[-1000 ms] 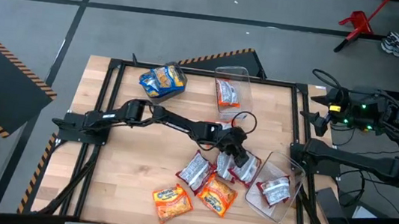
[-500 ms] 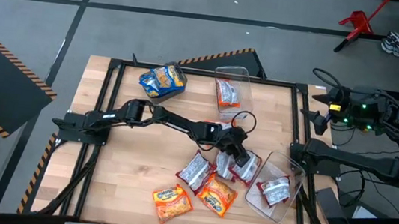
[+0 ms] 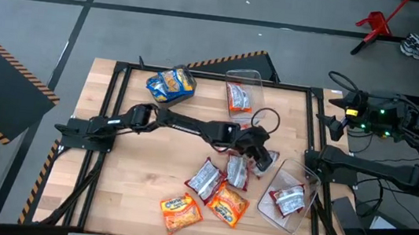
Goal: Sort Maruchan noodles
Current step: Put the red noodle pack into the bottom transparent bin
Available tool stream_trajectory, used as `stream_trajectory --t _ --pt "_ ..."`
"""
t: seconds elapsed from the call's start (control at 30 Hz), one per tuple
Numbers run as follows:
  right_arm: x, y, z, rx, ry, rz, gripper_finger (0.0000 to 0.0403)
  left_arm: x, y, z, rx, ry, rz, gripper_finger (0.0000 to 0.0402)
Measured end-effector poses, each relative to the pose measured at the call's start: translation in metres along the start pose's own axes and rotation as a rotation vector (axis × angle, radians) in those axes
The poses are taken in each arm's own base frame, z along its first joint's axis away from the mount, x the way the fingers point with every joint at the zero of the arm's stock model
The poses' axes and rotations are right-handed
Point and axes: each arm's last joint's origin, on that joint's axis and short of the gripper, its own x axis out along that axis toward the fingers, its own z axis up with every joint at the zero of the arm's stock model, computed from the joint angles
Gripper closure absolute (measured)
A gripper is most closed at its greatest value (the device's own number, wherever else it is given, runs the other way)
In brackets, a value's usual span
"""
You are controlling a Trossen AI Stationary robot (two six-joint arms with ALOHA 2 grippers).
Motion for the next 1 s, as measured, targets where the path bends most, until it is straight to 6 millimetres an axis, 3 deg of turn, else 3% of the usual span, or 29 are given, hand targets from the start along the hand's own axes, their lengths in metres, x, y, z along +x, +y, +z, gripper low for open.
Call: stream_trajectory --t 0.33,0.7,0.87,1.0 --pt "0.0 0.0 0.0 0.0 0.0 0.0 0.0056 -0.039 -0.053 0.038 0.205 -0.169 0.018 0.0401" --pt "0.0 0.0 0.0 -0.001 0.0 -0.001 0.0056 -0.049 -0.11 0.009 0.36 -0.413 -0.031 0.0401" --pt "0.0 0.0 0.0 0.0 0.0 -0.001 0.0056 -0.049 -0.113 0.006 0.351 -0.454 0.002 0.0401" --pt "0.0 0.0 0.0 0.01 -0.001 -0.002 0.0056 -0.032 -0.107 -0.004 0.299 -0.449 -0.001 0.0401"
